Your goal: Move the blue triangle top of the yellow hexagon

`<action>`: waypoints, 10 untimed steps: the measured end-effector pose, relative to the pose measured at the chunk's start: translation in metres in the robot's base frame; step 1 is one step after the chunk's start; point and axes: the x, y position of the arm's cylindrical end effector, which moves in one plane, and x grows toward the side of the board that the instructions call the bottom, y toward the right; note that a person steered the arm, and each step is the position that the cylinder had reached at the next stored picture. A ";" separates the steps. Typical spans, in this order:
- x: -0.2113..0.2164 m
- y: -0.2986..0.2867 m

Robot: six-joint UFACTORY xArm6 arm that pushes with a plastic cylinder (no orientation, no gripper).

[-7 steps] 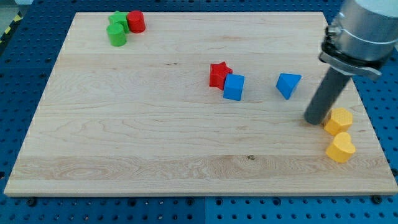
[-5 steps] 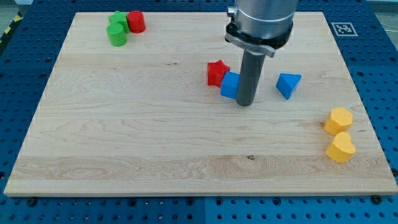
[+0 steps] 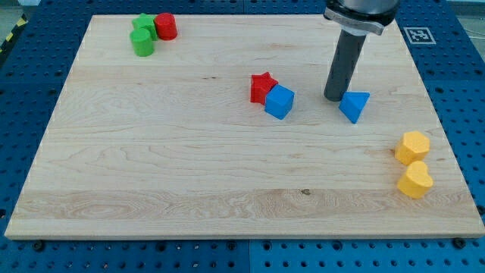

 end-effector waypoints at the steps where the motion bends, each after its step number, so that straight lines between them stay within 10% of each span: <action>1: 0.015 0.003; 10: 0.012 0.014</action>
